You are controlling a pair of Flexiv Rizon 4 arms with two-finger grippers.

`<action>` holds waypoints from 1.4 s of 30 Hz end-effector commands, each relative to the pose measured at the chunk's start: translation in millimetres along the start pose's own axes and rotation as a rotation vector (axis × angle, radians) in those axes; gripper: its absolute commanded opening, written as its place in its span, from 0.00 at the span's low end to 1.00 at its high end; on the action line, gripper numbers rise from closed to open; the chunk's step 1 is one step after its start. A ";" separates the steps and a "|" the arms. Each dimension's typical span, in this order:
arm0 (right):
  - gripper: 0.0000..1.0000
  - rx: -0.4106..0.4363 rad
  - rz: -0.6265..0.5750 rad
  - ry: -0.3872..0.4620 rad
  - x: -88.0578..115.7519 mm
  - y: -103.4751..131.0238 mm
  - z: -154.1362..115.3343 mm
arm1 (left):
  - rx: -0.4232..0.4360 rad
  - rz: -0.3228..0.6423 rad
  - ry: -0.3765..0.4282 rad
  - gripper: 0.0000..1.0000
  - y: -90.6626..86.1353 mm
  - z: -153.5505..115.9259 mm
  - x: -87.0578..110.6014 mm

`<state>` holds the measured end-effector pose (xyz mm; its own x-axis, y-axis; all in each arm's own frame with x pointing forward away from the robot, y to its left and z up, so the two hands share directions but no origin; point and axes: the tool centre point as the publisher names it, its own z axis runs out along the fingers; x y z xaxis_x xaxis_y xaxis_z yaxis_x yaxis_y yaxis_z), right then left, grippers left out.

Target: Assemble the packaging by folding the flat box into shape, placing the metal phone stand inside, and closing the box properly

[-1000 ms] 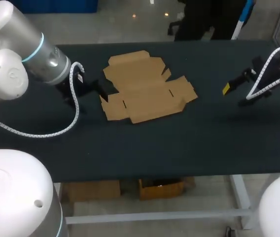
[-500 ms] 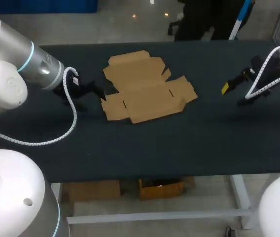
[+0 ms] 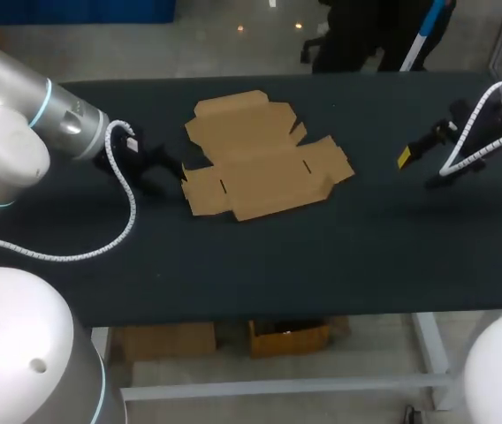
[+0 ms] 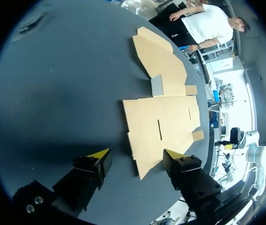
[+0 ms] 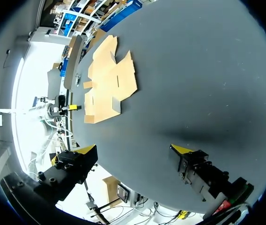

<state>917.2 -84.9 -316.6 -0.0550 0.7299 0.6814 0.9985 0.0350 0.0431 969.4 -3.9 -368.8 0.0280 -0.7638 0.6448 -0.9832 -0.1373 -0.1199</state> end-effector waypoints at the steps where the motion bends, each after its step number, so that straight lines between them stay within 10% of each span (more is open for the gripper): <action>1: 1.00 0.001 0.002 0.001 0.0 -1.4 -3.4 | -0.036 0.001 0.019 0.69 -11.9 8.7 -5.6; 16: 1.00 -0.011 0.005 0.000 1.0 -4.9 -5.8 | -0.065 -0.002 0.044 0.49 -19.5 17.8 -9.8; 42: 1.00 -0.020 0.012 0.005 -0.7 -11.3 -8.0 | -0.119 -0.005 0.168 0.42 -29.1 39.9 -9.7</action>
<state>906.9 -90.3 -312.3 -0.0426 0.7278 0.6845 0.9987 0.0129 0.0484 1001.6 -18.7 -395.7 0.0153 -0.6559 0.7547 -0.9974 -0.0632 -0.0347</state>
